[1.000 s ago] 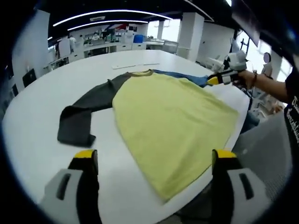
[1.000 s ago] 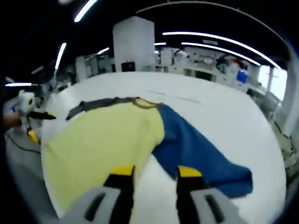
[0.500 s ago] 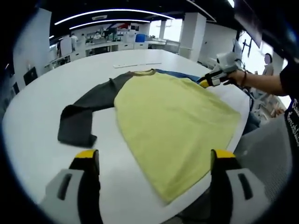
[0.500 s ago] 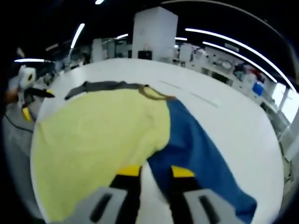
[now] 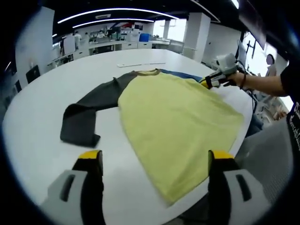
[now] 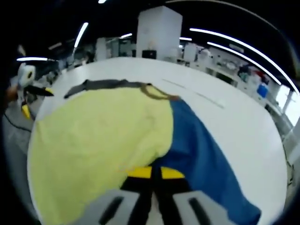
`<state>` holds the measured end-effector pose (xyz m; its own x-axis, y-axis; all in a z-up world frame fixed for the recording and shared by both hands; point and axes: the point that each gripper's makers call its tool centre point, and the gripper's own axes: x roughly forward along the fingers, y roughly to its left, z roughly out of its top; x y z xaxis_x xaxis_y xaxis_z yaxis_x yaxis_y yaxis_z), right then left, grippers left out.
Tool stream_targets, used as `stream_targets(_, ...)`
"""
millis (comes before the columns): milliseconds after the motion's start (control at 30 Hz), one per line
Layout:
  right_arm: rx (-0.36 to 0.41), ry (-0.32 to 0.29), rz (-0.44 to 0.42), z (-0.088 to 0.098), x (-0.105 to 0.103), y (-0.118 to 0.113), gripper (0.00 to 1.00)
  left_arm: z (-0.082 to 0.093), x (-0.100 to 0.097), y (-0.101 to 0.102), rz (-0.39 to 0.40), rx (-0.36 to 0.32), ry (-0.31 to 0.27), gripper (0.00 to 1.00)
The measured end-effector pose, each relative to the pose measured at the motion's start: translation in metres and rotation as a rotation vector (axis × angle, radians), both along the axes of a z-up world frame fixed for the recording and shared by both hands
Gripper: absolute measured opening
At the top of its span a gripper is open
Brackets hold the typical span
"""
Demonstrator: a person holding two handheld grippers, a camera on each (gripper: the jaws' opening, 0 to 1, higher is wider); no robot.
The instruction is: Fold the garment on the visible template until the final outline fits inside the template.
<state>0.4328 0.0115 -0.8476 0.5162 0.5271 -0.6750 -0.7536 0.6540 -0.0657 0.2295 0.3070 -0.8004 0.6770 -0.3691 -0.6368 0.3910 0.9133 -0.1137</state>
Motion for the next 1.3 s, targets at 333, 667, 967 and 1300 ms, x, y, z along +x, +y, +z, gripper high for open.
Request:
stream_targets(333, -0.004, -0.046, -0.076, 0.013, 0.010, -0.016, 0.00, 0.002, 0.000, 0.002, 0.003, 0.004, -0.011, 0.88)
stream_targets(667, 0.008, -0.063, -0.150, 0.025, 0.019, -0.034, 0.00, 0.003, -0.001, 0.000, -0.003, 0.005, -0.013, 0.88)
stream_targets(967, 0.032, -0.041, -0.205, 0.028, 0.017, -0.034, 0.00, 0.003, -0.001, 0.000, -0.004, 0.010, -0.011, 0.90)
stream_targets(1300, 0.138, 0.012, -0.383, 0.041, 0.016, -0.064, 0.42, 0.006, 0.001, -0.001, -0.011, 0.011, -0.023, 0.96)
